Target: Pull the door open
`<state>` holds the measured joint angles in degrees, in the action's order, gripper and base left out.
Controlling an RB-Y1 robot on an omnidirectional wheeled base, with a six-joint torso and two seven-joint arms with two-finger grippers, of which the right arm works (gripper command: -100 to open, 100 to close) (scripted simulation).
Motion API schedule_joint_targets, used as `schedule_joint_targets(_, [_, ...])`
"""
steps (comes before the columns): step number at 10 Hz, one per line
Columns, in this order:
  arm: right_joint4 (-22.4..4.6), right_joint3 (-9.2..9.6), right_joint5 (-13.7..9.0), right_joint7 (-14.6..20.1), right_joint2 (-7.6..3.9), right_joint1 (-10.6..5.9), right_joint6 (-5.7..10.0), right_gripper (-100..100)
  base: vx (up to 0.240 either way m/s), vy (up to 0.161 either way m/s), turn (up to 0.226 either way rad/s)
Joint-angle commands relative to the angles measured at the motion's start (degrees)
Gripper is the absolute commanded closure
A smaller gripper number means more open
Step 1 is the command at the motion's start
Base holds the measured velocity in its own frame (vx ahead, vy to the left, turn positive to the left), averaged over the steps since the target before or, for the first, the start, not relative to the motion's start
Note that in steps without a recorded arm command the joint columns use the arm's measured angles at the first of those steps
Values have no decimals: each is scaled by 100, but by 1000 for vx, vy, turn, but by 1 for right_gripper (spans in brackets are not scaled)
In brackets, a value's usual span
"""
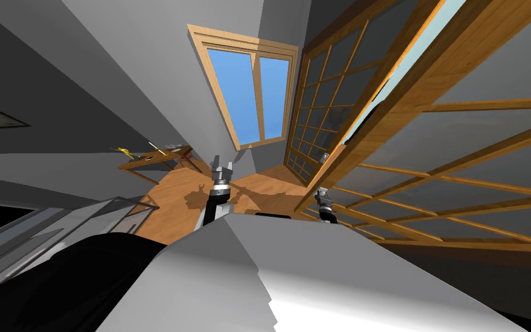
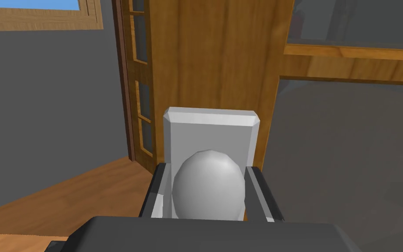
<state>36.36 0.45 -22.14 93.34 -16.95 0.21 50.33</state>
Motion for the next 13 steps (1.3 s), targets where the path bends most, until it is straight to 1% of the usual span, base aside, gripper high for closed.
schedule_joint_targets(1, [37,101,66,94,-52,38,35,100,-167,-19,51])
schedule_joint_targets(9, [218,599,394,562,-311,224,211,100,-201,-19,51])
schedule_joint_targets(10, [172,566,371,534,-296,190,199,100,-87,-10,18])
schedule_joint_targets(11, [190,668,439,636,-352,258,270,100,-133,-39,73])
schedule_joint_targets(13, [220,783,520,765,-441,334,377,100,-195,-45,75])
